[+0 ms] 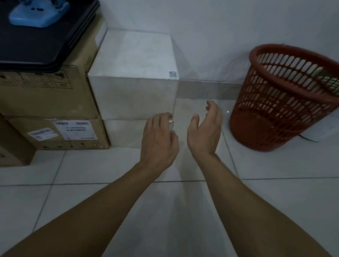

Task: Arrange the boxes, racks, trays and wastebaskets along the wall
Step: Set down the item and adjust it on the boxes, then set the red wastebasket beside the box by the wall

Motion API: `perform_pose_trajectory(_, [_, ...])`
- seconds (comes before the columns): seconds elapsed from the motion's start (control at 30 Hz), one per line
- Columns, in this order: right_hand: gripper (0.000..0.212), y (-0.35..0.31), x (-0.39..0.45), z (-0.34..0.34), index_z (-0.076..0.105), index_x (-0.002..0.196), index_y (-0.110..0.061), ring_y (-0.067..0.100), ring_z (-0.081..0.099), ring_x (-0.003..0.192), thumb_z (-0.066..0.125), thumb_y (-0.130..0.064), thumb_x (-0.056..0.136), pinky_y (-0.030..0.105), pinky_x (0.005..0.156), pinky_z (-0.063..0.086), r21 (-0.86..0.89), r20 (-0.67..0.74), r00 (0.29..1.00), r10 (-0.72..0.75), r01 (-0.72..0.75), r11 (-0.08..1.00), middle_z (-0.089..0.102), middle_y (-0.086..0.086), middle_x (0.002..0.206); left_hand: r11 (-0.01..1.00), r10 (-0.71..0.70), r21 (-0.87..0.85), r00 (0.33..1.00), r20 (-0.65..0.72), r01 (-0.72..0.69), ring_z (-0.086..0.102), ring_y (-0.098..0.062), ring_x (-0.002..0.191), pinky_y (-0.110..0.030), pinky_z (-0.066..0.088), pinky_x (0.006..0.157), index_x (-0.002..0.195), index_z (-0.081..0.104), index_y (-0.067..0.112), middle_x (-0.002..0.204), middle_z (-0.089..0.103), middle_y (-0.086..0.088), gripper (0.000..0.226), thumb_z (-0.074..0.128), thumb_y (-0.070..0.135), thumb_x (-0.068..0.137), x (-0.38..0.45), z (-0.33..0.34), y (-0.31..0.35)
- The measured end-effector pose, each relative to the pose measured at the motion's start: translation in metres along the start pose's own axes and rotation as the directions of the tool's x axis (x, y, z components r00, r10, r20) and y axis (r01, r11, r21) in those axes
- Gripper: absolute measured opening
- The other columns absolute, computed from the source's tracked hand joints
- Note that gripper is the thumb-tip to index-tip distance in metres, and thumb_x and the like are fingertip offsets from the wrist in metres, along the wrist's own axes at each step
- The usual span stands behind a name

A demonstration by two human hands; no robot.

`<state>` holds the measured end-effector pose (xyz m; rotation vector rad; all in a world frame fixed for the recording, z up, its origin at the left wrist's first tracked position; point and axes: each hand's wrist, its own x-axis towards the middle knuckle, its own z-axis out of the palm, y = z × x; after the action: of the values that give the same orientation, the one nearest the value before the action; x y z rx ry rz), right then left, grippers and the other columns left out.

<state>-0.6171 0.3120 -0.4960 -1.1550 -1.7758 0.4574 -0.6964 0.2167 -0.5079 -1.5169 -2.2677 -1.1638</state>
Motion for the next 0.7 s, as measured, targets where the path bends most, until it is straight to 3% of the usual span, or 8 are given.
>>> perform_pose_trajectory(0.17, [0.052,0.003,0.057,-0.081,0.051,0.126,-0.012,0.024,0.047,0.118,0.06,-0.008,0.076,0.038,0.101,0.04,-0.269,-0.139,0.96,-0.244,0.201,0.942,0.052,0.006,0.126,0.973,0.232,0.016,0.972,-0.017,-0.232,0.049,-0.028,0.109,-0.037,0.044,0.093,0.121,0.053,0.007,0.119,0.055,-0.011,0.042,0.052,0.009,0.079,0.08,0.007,0.07])
perform_pose_trajectory(0.27, [0.054,0.009,0.091,-0.125,0.051,0.126,-0.013,0.026,0.044,0.123,0.059,-0.011,0.073,0.042,0.106,0.035,-0.43,-0.15,0.93,-0.334,0.243,0.869,0.05,0.008,0.13,0.932,0.361,0.009,0.932,-0.022,-0.361,0.05,-0.026,0.11,-0.034,0.046,0.086,0.12,0.054,0.007,0.121,0.054,-0.009,0.044,0.051,0.006,0.076,0.12,0.008,0.126])
perform_pose_trajectory(0.33, [0.057,0.02,0.109,-0.152,0.052,0.128,-0.012,0.029,0.043,0.126,0.058,-0.013,0.071,0.045,0.109,0.03,-0.507,-0.129,0.925,-0.356,0.247,0.826,0.049,0.01,0.134,0.903,0.429,0.001,0.903,0.017,-0.429,0.048,-0.026,0.118,-0.035,0.047,0.091,0.124,0.053,0.007,0.128,0.052,-0.009,0.047,0.047,0.01,0.078,0.141,0.015,0.154])
perform_pose_trajectory(0.4, [0.063,0.035,0.123,-0.177,0.051,0.13,-0.011,0.029,0.041,0.128,0.058,-0.017,0.068,0.048,0.111,0.027,-0.569,-0.101,0.941,-0.324,0.212,0.794,0.048,0.01,0.136,0.861,0.503,0.009,0.856,0.119,-0.508,0.043,-0.029,0.13,-0.039,0.044,0.102,0.132,0.05,0.006,0.139,0.047,-0.012,0.057,0.051,0.009,0.076,0.159,0.028,0.175])
perform_pose_trajectory(0.47, [0.067,0.054,0.134,-0.199,0.052,0.129,-0.012,0.028,0.041,0.129,0.06,-0.02,0.064,0.05,0.114,0.023,-0.638,-0.035,0.963,-0.266,0.184,0.748,0.05,0.008,0.134,0.782,0.589,0.017,0.748,0.307,-0.623,0.036,-0.031,0.138,-0.045,0.037,0.111,0.138,0.047,0.007,0.146,0.043,-0.014,0.062,0.056,0.009,0.076,0.172,0.043,0.189])
perform_pose_trajectory(0.57, [0.047,0.081,0.146,-0.223,0.058,0.115,-0.018,0.026,0.046,0.119,0.063,-0.023,0.068,0.051,0.111,0.029,-0.694,0.12,0.99,-0.078,0.14,0.707,0.059,0.003,0.118,0.701,0.573,0.035,0.592,0.566,-0.712,0.035,-0.026,0.139,-0.045,0.021,0.117,0.143,0.042,0.016,0.143,0.047,-0.006,0.059,0.057,0.015,0.086,0.175,0.06,0.206])
perform_pose_trajectory(0.63, [0.026,0.094,0.144,-0.228,0.061,0.104,-0.018,0.024,0.047,0.11,0.06,-0.015,0.079,0.042,0.094,0.044,-0.614,0.174,0.985,-0.003,0.11,0.782,0.062,0.003,0.108,0.695,0.547,0.089,0.605,0.579,-0.714,0.042,-0.023,0.131,-0.044,0.02,0.117,0.142,0.042,0.023,0.135,0.051,-0.002,0.053,0.054,0.019,0.09,0.169,0.065,0.21])
perform_pose_trajectory(0.7, [0.018,0.099,0.136,-0.228,0.059,0.092,-0.017,0.023,0.049,0.101,0.055,-0.003,0.081,0.036,0.078,0.047,-0.527,0.167,0.986,-0.026,0.112,0.842,0.062,0.003,0.097,0.692,0.552,0.136,0.642,0.532,-0.709,0.045,-0.022,0.125,-0.042,0.024,0.116,0.137,0.046,0.024,0.13,0.051,0.0,0.042,0.05,0.021,0.096,0.159,0.066,0.209])
